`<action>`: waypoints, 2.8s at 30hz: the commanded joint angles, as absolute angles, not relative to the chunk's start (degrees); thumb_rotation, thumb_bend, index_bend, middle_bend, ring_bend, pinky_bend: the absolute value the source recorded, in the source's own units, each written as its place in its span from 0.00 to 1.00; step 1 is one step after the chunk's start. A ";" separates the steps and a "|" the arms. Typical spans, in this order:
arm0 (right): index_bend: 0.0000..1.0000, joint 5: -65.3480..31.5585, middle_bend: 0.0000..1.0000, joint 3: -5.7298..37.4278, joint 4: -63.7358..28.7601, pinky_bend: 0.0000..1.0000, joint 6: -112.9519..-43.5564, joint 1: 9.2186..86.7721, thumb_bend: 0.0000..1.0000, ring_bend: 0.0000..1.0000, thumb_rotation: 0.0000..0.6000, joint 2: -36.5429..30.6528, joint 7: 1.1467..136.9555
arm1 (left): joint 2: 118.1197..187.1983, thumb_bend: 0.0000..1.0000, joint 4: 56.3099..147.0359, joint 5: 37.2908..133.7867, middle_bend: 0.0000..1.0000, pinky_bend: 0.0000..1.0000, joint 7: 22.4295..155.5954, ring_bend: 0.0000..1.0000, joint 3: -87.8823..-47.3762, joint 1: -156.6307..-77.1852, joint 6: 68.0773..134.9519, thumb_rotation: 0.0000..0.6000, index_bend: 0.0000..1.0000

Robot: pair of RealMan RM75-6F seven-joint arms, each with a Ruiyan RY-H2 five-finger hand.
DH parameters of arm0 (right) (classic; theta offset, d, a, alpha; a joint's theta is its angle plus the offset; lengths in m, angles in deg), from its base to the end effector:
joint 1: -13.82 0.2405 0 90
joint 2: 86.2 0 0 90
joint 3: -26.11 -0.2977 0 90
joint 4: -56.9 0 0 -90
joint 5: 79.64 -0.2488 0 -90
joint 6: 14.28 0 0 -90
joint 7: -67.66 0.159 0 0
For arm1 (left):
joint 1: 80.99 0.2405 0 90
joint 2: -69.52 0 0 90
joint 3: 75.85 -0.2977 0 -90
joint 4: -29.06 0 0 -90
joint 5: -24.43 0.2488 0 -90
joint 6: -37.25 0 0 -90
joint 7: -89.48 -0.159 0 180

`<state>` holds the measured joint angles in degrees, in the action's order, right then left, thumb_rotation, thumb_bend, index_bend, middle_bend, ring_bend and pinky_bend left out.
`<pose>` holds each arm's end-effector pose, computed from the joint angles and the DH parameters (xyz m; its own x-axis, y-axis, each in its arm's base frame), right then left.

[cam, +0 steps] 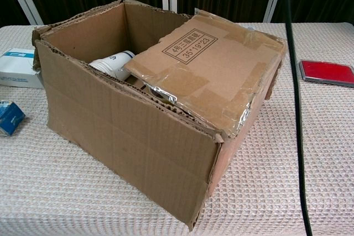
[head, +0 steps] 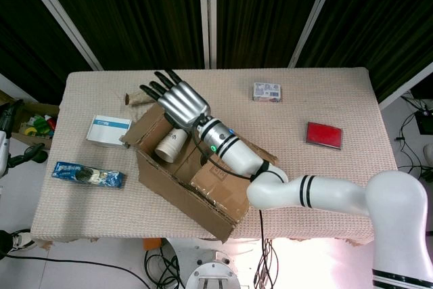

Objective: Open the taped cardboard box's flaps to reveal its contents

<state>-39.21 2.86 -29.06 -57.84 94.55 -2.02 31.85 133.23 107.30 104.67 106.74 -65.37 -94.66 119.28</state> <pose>0.1336 -0.4624 -0.0169 0.5396 -0.0301 0.8414 -0.6168 -0.6943 0.3708 -0.3807 0.2983 0.2047 0.3007 -0.1773 0.9371 0.9488 -0.0441 -0.3128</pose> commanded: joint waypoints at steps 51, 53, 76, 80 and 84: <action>0.60 -38.28 0.49 20.10 -62.98 0.00 -45.85 96.09 0.77 0.04 1.00 -38.13 49.01 | 135.04 0.00 109.16 104.62 0.13 0.17 102.76 0.08 -65.94 -96.67 116.17 0.00 0.04; 0.60 -36.02 0.49 19.36 -64.54 0.00 -46.21 94.30 0.77 0.04 1.00 -40.02 50.44 | 135.09 0.00 109.56 104.72 0.13 0.17 102.30 0.08 -65.92 -96.85 116.12 0.00 0.04; 0.58 2.43 0.52 16.67 -78.09 0.00 -56.39 65.29 0.77 0.06 1.00 -61.01 68.05 | 134.94 0.00 113.82 104.98 0.13 0.17 96.77 0.08 -66.31 -97.90 115.52 0.00 0.03; 0.58 10.20 0.51 17.75 -78.09 0.00 -60.20 60.50 0.77 0.06 1.00 -62.90 71.30 | 134.83 0.00 114.10 104.87 0.13 0.17 96.30 0.08 -66.38 -97.94 115.39 0.00 0.03; 0.57 16.87 0.51 18.99 -78.09 0.00 -64.39 56.11 0.77 0.06 1.00 -65.12 74.55 | 134.80 0.00 114.33 104.91 0.13 0.17 95.97 0.08 -66.49 -98.02 115.27 0.00 0.03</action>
<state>13.10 17.92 -77.87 -61.39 59.27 -63.17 71.94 134.80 114.32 104.90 95.97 -66.48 -98.01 115.27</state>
